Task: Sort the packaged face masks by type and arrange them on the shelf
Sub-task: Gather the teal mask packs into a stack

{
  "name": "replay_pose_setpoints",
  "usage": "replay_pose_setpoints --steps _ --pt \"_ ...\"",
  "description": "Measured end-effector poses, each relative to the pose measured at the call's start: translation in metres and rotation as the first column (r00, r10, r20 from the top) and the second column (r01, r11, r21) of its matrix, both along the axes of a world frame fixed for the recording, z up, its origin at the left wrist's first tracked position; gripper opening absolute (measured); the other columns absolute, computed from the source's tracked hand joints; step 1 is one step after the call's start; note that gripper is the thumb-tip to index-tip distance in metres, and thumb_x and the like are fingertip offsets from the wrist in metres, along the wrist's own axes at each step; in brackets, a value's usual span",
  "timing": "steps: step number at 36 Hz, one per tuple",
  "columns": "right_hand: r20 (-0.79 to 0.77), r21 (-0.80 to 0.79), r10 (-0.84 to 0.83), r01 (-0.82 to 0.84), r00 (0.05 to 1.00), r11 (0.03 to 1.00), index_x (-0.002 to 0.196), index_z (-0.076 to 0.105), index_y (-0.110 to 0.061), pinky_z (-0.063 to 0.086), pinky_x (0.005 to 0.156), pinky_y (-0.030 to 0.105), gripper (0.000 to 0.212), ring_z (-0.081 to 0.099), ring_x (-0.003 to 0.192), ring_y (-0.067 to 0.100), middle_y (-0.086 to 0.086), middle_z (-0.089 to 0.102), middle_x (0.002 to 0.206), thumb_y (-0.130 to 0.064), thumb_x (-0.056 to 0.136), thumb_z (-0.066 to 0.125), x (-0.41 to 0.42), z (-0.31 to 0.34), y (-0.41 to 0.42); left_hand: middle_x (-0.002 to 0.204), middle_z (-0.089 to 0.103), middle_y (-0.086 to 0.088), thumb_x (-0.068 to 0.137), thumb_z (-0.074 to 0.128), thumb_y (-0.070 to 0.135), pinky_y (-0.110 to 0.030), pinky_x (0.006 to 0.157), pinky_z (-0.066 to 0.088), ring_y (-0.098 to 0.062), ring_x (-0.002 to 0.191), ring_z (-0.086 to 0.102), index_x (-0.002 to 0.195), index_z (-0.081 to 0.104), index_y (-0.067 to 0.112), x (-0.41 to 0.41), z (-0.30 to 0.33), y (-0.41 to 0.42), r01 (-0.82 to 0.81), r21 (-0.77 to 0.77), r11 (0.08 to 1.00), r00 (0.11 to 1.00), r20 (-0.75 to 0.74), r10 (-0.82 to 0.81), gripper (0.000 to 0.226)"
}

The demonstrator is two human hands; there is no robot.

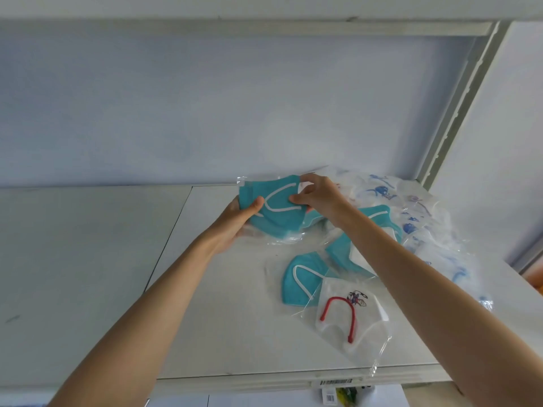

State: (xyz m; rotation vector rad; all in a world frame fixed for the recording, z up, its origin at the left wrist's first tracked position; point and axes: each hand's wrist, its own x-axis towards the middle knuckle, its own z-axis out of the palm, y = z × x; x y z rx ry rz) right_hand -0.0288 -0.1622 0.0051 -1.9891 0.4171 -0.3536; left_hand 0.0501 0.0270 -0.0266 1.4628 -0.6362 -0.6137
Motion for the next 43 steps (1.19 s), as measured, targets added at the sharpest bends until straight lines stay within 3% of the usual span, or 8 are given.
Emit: replay_pose_setpoints --steps 8,12,15,23,29,32,36,43 --pt "0.024 0.116 -0.084 0.080 0.996 0.990 0.118 0.058 -0.011 0.051 0.053 0.024 0.037 0.060 0.057 0.014 0.005 0.067 0.076 -0.027 0.086 0.070 -0.001 -0.007 -0.011 0.110 0.068 -0.009 0.089 0.067 0.014 -0.042 0.087 0.056 -0.022 0.101 0.067 0.122 0.054 0.009 0.016 -0.011 0.008 -0.162 -0.018 0.987 0.986 -0.042 0.162 0.036" --pt "-0.070 -0.377 -0.371 0.320 0.926 0.869 0.109 0.067 -0.013 0.049 0.078 0.033 0.035 0.059 0.089 0.022 0.002 0.069 0.099 -0.042 0.091 0.056 -0.008 -0.017 -0.042 0.104 0.069 -0.003 0.089 0.066 0.012 -0.034 0.078 0.057 -0.019 0.096 0.067 0.118 0.055 0.015 0.029 -0.015 0.022 -0.265 -0.041 0.963 0.960 -0.101 0.260 0.032" --pt "-0.278 -0.650 -0.393 0.129 0.876 0.749 0.107 0.065 -0.006 0.041 0.089 0.038 0.053 0.048 0.109 0.028 0.009 0.061 0.116 -0.054 0.093 0.047 -0.010 -0.030 -0.049 0.104 0.069 -0.002 0.090 0.065 0.012 -0.024 0.064 0.056 -0.013 0.088 0.068 0.122 0.054 0.014 0.034 -0.014 0.029 -0.304 -0.044 0.952 0.946 -0.127 0.297 0.034" --pt "-0.414 -0.758 -0.422 -0.049 0.807 0.650 0.118 0.061 -0.014 0.032 0.104 0.042 0.069 0.038 0.126 0.030 0.010 0.046 0.136 -0.069 0.077 0.058 0.010 -0.047 -0.041 0.112 0.067 -0.005 0.090 0.065 0.014 -0.023 0.063 0.055 -0.016 0.095 0.067 0.128 0.052 0.012 0.038 -0.017 0.033 -0.312 -0.029 0.950 0.945 -0.109 0.307 0.040" --pt "-0.254 -0.510 -0.390 0.220 0.885 0.831 0.103 0.059 -0.016 0.039 0.092 0.035 0.040 0.052 0.102 0.022 -0.001 0.059 0.100 -0.039 0.075 0.077 0.013 -0.049 -0.053 0.115 0.066 -0.007 0.091 0.064 0.013 -0.023 0.065 0.056 -0.017 0.099 0.066 0.128 0.051 0.011 0.039 -0.020 0.035 -0.295 -0.021 0.955 0.952 -0.089 0.292 0.040" --pt "-0.080 -0.035 -0.356 0.354 0.931 0.934 0.096 0.054 -0.015 0.046 0.072 0.027 0.034 0.055 0.083 0.019 0.004 0.057 0.094 -0.011 0.074 0.080 0.012 -0.038 -0.058 0.115 0.066 -0.007 0.091 0.064 0.013 -0.025 0.069 0.057 -0.017 0.098 0.067 0.127 0.052 0.011 0.040 -0.021 0.036 -0.286 -0.014 0.958 0.956 -0.074 0.285 0.038" --pt "0.249 0.476 -0.267 0.123 0.931 0.871 0.087 0.053 -0.012 0.053 0.059 0.021 0.020 0.062 0.072 0.018 0.007 0.062 0.089 0.006 0.085 0.063 -0.006 -0.005 -0.057 0.112 0.068 -0.009 0.090 0.066 0.017 -0.047 0.093 0.052 -0.027 0.108 0.065 0.122 0.054 0.012 0.043 -0.022 0.038 -0.297 0.010 0.955 0.954 -0.042 0.298 0.034" --pt "0.331 0.404 -0.070 -0.075 0.941 0.912 0.091 0.061 -0.020 0.034 0.043 0.017 0.026 0.053 0.057 0.013 0.003 0.060 0.080 0.004 0.088 0.054 -0.006 0.024 -0.017 0.114 0.070 -0.001 0.072 0.077 0.044 -0.059 0.099 0.045 -0.023 0.109 0.065 0.121 0.053 0.019 0.034 -0.009 0.022 -0.229 0.043 0.972 0.973 -0.031 0.230 0.060"
